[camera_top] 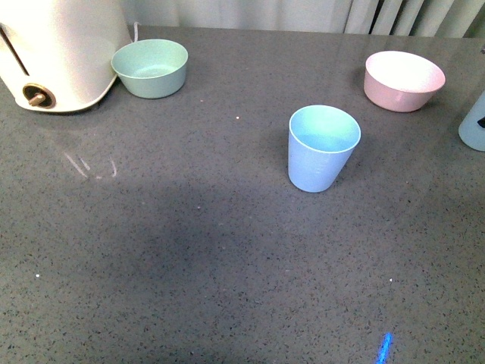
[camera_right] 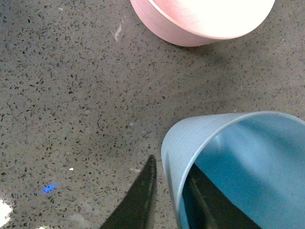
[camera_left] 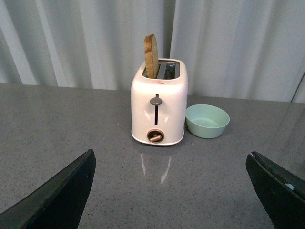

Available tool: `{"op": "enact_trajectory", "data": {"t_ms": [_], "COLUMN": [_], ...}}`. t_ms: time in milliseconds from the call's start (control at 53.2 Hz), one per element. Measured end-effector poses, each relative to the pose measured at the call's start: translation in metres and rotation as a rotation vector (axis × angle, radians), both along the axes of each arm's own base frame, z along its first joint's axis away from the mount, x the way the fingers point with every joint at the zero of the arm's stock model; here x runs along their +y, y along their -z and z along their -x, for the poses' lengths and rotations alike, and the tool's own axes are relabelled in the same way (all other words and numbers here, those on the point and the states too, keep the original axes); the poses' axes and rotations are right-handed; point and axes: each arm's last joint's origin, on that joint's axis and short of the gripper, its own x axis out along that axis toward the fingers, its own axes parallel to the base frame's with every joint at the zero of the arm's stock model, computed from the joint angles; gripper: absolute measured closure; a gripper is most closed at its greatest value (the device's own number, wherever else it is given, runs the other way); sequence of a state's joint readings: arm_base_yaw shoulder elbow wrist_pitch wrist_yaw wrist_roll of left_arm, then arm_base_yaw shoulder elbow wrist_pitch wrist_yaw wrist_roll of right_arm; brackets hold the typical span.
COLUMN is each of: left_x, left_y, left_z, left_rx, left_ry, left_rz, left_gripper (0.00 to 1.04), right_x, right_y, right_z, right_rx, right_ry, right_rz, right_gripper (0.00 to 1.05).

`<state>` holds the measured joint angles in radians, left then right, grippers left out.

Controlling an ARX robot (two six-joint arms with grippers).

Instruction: Stack blue cups with both arms

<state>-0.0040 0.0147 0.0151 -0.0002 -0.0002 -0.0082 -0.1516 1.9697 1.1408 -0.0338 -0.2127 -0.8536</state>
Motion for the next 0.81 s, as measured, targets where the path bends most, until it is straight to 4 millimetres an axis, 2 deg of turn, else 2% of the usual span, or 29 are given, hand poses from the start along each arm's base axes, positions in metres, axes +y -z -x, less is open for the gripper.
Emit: {"op": "enact_trajectory", "data": {"t_ms": [75, 169, 301, 413, 526, 601, 808], "left_x": [0.0, 0.0, 0.0, 0.0, 0.0, 0.0, 0.0], "left_y": [0.0, 0.0, 0.0, 0.0, 0.0, 0.0, 0.0], "left_z": [0.0, 0.0, 0.0, 0.0, 0.0, 0.0, 0.0], "left_rx": [0.0, 0.0, 0.0, 0.0, 0.0, 0.0, 0.0], "left_ry": [0.0, 0.0, 0.0, 0.0, 0.0, 0.0, 0.001], "left_rz": [0.0, 0.0, 0.0, 0.0, 0.0, 0.0, 0.0], "left_gripper": [0.09, 0.09, 0.09, 0.09, 0.09, 0.09, 0.09], "right_x": [-0.002, -0.002, 0.002, 0.015, 0.039, 0.063, 0.119], "right_y": [-0.005, -0.015, -0.045, -0.069, -0.09, -0.098, -0.096], "right_z": [0.002, 0.005, 0.017, 0.031, 0.046, 0.059, 0.082], "right_rx": [-0.003, -0.017, -0.062, -0.094, -0.111, -0.108, -0.049], "right_ry": [-0.003, -0.016, -0.056, -0.119, -0.212, -0.293, -0.459], "right_rz": [-0.008, -0.022, -0.046, -0.083, -0.137, -0.172, -0.232], "right_gripper": [1.03, 1.03, 1.03, 1.03, 1.03, 1.03, 1.03]}}
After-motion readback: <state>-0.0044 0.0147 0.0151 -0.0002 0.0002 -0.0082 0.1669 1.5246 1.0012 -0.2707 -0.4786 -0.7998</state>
